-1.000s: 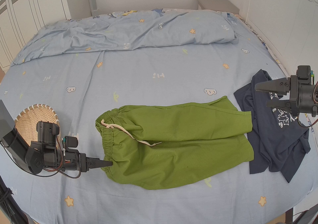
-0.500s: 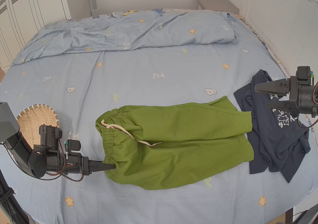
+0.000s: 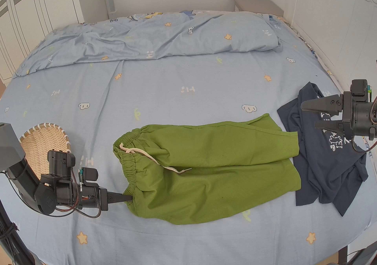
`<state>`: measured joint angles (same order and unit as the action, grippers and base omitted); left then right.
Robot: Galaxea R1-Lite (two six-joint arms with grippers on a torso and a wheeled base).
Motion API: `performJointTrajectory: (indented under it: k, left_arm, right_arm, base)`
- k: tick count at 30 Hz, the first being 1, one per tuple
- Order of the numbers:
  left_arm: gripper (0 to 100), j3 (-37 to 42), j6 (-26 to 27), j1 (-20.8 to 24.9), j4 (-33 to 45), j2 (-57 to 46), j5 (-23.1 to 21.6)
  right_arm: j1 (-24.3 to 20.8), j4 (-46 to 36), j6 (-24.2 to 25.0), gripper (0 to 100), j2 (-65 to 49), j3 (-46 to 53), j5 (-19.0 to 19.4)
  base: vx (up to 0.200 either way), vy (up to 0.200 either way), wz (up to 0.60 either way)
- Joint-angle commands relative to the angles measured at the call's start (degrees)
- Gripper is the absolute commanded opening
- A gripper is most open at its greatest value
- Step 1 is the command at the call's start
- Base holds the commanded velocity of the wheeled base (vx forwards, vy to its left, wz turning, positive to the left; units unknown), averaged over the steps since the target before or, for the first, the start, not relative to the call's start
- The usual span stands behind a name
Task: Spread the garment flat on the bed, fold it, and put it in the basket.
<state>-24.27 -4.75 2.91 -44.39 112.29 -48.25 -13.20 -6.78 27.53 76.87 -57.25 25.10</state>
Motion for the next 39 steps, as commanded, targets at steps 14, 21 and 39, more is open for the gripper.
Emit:
performJointTrajectory:
  k: [14, 21, 39]
  left_arm:
    - [0, 10.82, -5.44, -9.33, -0.35, -12.62, -1.32]
    - [0, 12.41, -10.27, -15.92, -0.53, -14.73, -6.24]
    - [0, 9.59, -11.07, -17.94, -2.46, -12.09, -7.82]
  right_arm:
    - [-0.95, -0.43, -0.19, 100, 1.26, 0.91, 0.56]
    - [-0.24, -0.25, -0.54, 100, 3.28, 3.11, 0.74]
    - [12.32, 3.61, -21.55, 100, 17.96, 22.09, 16.38]
  base:
    - [0.0, 0.0, 0.0]
    - [0.0, 0.0, 0.0]
    - [0.0, 0.0, 0.0]
